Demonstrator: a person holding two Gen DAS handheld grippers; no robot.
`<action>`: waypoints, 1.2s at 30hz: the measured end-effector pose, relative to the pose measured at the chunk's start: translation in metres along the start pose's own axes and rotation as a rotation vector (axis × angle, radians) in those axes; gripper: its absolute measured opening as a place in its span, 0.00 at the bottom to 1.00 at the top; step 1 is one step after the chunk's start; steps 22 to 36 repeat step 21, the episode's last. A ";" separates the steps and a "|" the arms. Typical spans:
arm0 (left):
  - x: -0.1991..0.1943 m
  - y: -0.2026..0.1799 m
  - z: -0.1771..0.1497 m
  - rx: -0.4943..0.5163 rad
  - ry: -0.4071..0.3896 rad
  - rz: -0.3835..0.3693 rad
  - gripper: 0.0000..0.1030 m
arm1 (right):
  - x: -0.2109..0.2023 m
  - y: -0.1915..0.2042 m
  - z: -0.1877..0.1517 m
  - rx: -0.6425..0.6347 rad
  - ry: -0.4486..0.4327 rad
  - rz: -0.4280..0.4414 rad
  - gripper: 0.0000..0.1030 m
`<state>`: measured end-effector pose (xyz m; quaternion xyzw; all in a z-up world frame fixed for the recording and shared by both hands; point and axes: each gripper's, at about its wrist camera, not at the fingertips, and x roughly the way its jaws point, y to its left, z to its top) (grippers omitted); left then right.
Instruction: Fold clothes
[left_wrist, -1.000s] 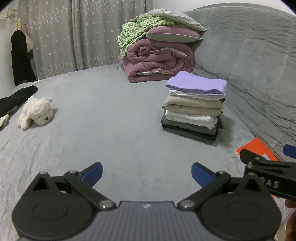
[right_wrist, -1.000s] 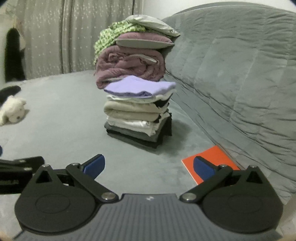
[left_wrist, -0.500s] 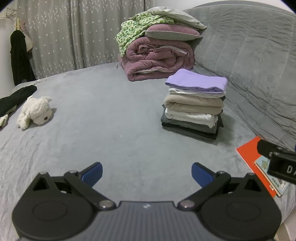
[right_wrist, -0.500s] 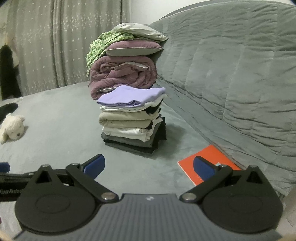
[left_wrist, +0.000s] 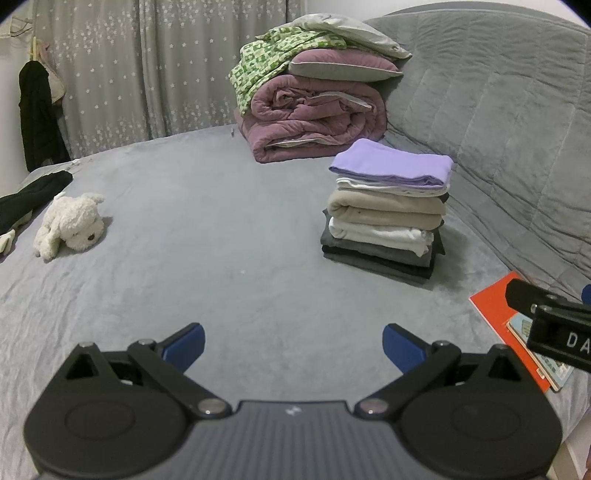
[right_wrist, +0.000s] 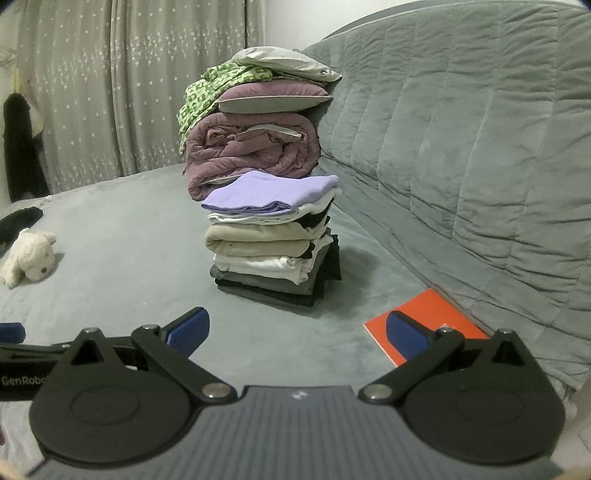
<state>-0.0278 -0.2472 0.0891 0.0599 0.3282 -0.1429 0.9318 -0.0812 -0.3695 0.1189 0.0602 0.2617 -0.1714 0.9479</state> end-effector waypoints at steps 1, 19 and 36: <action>0.000 0.000 0.000 0.001 0.001 0.000 0.99 | 0.000 0.000 0.000 -0.001 0.001 0.000 1.00; 0.002 0.009 -0.001 -0.013 0.007 0.013 0.99 | 0.004 0.010 -0.001 -0.037 0.012 0.010 1.00; 0.003 0.013 -0.001 -0.020 0.008 0.015 0.99 | 0.005 0.013 -0.002 -0.048 0.015 0.013 1.00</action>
